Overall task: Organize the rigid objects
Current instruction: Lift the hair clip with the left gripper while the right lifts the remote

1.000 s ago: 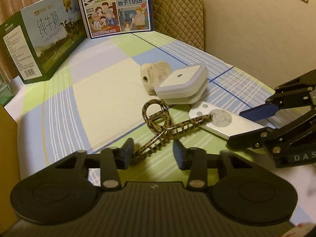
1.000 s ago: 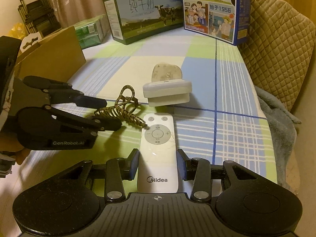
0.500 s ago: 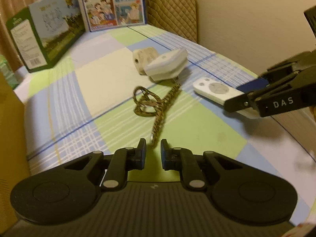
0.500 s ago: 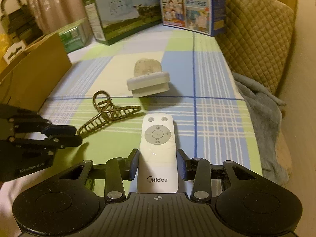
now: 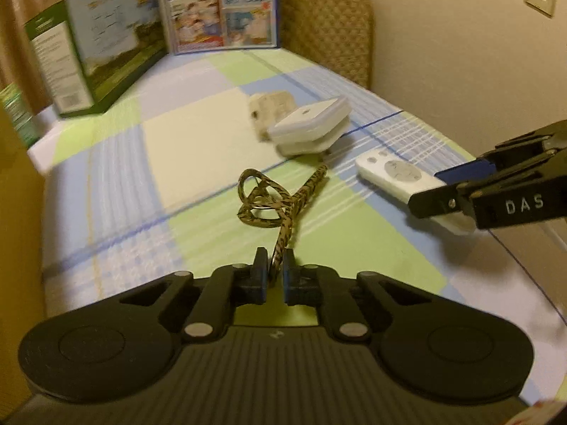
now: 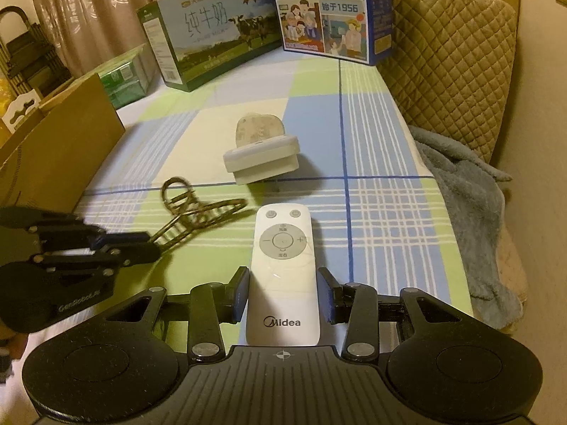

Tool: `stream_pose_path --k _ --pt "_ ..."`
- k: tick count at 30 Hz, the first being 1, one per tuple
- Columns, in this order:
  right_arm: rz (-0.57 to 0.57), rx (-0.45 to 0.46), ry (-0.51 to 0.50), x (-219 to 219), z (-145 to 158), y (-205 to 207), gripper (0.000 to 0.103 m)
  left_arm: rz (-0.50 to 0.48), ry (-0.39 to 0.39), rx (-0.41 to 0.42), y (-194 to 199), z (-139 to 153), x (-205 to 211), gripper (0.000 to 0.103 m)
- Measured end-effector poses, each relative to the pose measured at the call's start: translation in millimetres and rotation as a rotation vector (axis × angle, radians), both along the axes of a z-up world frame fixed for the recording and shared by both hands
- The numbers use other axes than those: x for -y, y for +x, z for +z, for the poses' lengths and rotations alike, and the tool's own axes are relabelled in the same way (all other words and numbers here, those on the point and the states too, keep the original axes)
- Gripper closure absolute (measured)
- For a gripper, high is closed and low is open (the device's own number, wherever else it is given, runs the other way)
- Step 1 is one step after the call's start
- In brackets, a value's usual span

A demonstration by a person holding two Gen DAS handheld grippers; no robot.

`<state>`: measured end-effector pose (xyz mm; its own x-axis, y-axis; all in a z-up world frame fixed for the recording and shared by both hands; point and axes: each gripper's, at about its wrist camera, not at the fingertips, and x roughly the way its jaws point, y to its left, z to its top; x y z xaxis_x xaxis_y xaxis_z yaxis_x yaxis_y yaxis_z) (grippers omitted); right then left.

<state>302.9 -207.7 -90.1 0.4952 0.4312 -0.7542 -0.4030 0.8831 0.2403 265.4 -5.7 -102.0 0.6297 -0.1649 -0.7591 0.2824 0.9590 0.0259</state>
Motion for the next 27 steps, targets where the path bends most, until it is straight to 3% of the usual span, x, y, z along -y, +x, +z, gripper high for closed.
stream_pose_path --k 13,17,21,25,27 --pt "0.052 0.031 0.043 -21.7 24.0 -67.3 0.066 0.068 -0.087 -0.031 -121.1 16.6 -16.0 0.099" --pt "0.051 0.033 0.045 -21.0 24.8 -86.1 0.066 0.070 -0.114 -0.007 -141.0 22.6 -19.9 0.086" --pt "0.032 0.020 0.046 -18.4 23.5 -91.1 0.066 0.085 -0.057 0.054 -139.1 27.8 -20.4 0.076" --pt "0.020 0.019 0.045 -17.1 22.9 -87.3 0.066 0.094 -0.016 0.099 -124.6 29.1 -20.4 0.051" --pt "0.013 0.017 0.043 -16.4 22.5 -86.1 0.066 0.097 -0.010 0.104 -117.5 26.8 -21.4 0.047"
